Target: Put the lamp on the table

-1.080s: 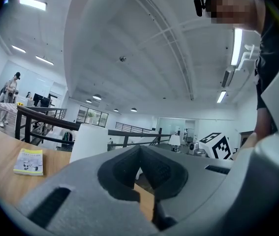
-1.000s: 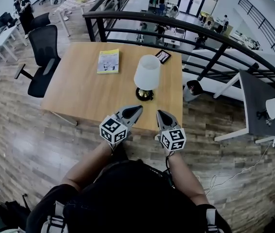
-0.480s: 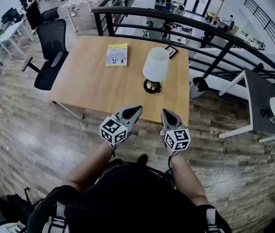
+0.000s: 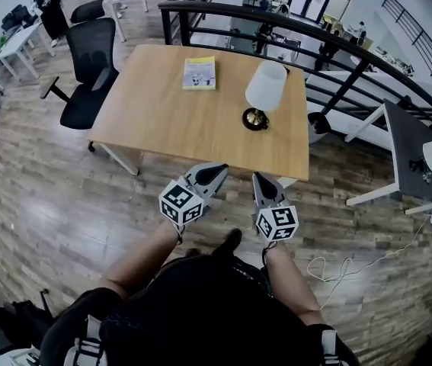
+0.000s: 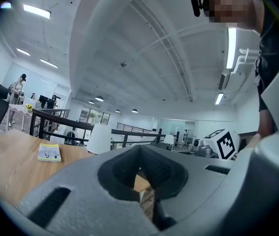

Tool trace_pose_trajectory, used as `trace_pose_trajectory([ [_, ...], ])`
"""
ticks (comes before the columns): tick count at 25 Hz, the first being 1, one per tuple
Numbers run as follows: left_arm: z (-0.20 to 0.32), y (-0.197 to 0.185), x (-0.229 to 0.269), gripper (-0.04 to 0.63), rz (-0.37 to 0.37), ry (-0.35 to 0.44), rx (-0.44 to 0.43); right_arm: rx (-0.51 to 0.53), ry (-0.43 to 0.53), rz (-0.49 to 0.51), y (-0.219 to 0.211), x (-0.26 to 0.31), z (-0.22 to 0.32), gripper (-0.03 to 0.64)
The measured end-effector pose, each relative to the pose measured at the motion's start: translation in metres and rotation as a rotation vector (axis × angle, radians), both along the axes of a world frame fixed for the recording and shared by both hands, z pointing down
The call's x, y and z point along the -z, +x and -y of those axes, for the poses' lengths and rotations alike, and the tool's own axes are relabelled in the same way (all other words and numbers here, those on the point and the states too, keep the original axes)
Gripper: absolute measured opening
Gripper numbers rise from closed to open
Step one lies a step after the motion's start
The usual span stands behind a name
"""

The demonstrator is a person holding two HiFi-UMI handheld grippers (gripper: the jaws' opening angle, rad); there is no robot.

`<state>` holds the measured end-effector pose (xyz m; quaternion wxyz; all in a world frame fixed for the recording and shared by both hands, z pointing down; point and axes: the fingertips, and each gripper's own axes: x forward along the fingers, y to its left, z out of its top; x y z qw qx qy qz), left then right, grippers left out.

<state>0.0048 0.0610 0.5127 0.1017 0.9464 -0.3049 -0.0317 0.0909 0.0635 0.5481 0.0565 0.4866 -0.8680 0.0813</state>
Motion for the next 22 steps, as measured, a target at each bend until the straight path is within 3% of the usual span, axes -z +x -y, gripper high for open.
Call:
trace_pose_trajectory([
  [12, -0.084, -0.059, 0.015, 0.008, -0.012, 0.036, -0.052, -0.039, 0.035, 0.005, -0.063, 0.019, -0.087, 0.014],
  [22, -0.099, -0.083, 0.016, 0.008, -0.037, 0.046, -0.071, -0.052, 0.042, -0.014, -0.09, 0.02, -0.107, 0.014],
])
